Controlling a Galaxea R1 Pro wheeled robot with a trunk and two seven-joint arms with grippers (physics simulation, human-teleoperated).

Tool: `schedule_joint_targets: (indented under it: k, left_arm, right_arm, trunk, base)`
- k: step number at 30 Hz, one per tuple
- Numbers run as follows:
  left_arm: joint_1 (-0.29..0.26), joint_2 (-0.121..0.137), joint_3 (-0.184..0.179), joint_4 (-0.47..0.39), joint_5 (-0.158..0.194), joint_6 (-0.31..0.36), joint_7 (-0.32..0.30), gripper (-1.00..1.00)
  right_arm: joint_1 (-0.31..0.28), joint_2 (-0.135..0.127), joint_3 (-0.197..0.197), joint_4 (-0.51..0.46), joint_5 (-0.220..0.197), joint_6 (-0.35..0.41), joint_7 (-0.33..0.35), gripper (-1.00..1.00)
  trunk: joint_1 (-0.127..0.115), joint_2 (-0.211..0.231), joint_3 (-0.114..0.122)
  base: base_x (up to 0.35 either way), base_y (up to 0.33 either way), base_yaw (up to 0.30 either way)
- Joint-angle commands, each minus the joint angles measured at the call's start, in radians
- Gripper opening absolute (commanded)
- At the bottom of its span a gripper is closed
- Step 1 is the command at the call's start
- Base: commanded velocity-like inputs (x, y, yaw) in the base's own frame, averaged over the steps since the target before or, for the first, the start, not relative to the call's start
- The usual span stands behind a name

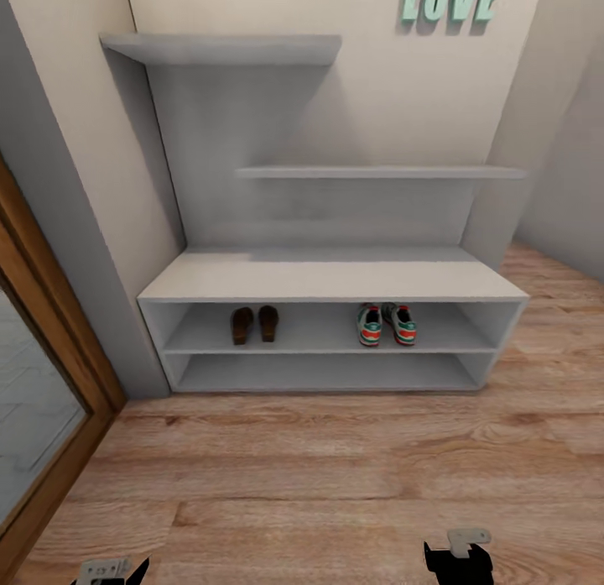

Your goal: Pick up the two gym shoes and the two sandals from the corridor floor and place them onto the hallstand (shoe rack) in the corridor, making sure they are on the rack and not on the floor. Arrange them so the two gym shoes are next to each other and the two sandals are next to each other.

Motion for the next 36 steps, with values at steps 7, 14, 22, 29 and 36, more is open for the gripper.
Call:
schedule_joint_targets:
  k: [7, 14, 22, 29, 36]
  left_arm:
    - [0.000, -0.001, 0.024, 0.011, 0.007, -0.001, -0.007, 1.00]
    - [0.000, -0.002, 0.026, 0.023, 0.007, -0.011, -0.007, 1.00]
    - [0.000, 0.000, 0.027, 0.030, 0.008, -0.013, -0.007, 1.00]
    - [0.000, 0.000, 0.038, 0.031, 0.008, -0.013, -0.007, 1.00]
    - [0.000, 0.000, 0.040, 0.032, 0.009, -0.014, -0.007, 1.00]
  right_arm:
    - [0.010, 0.006, 0.001, 0.002, 0.009, -0.007, -0.005, 1.00]
    - [0.015, 0.007, 0.001, 0.003, 0.012, -0.007, -0.005, 1.00]
    - [0.020, 0.009, 0.001, 0.004, 0.012, -0.007, -0.005, 1.00]
    - [0.026, 0.010, 0.001, 0.004, 0.013, -0.005, -0.004, 1.00]
    - [0.049, 0.018, 0.001, 0.004, 0.013, -0.004, -0.002, 1.00]
  trunk:
    - [-0.027, 0.049, 0.021]
    - [-0.054, 0.098, 0.043]
    - [-0.085, 0.154, 0.068]
    - [-0.111, 0.203, 0.090]
    - [-0.138, 0.252, 0.112]
  base:
    - [0.000, 0.000, -0.265]
    - [0.000, 0.000, -0.194]
    - [0.000, 0.000, -0.022]
    - [0.000, 0.000, -0.002]
    - [0.000, 0.000, 0.000]
